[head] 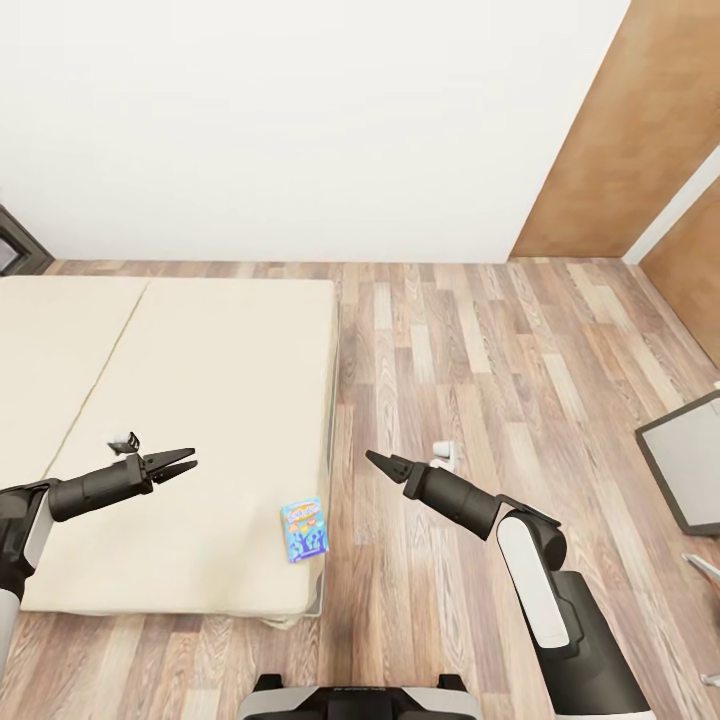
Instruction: Put all the toys in the child's room - the three board games (two on the bed and one on the table), the two jigsaw puzzles on the table, and the tennis ball on the table - inside the toy box on the table in the child's room.
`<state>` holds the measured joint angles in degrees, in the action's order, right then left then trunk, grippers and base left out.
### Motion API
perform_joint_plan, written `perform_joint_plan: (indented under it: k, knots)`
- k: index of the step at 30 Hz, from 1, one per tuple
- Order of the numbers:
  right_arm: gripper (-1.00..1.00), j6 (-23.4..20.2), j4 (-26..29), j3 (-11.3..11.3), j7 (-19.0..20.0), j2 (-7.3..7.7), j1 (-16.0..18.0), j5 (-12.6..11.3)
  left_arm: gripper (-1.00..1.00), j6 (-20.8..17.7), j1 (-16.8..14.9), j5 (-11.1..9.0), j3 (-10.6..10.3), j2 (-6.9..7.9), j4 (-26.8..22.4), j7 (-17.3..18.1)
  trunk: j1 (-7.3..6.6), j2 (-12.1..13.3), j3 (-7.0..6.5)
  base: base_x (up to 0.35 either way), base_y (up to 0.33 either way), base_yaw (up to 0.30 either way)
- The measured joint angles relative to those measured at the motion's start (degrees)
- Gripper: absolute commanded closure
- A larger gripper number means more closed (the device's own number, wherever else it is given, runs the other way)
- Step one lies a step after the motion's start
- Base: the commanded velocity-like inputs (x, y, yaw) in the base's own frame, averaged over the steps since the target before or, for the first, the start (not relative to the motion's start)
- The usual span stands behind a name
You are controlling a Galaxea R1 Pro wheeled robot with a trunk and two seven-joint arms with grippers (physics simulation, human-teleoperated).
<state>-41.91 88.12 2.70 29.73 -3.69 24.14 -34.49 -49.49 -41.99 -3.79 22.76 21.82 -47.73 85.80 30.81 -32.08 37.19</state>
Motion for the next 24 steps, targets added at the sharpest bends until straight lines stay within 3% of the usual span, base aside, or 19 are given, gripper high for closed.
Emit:
perform_joint_plan:
  k: [24]
  knots:
    - [-1.0,0.1,-0.06,0.08,0.01,-0.06,0.0,0.02,-1.0,0.0,0.0,0.07,0.0,0.06,0.0,0.03,0.0,0.0,-2.28,0.0,0.0,0.0]
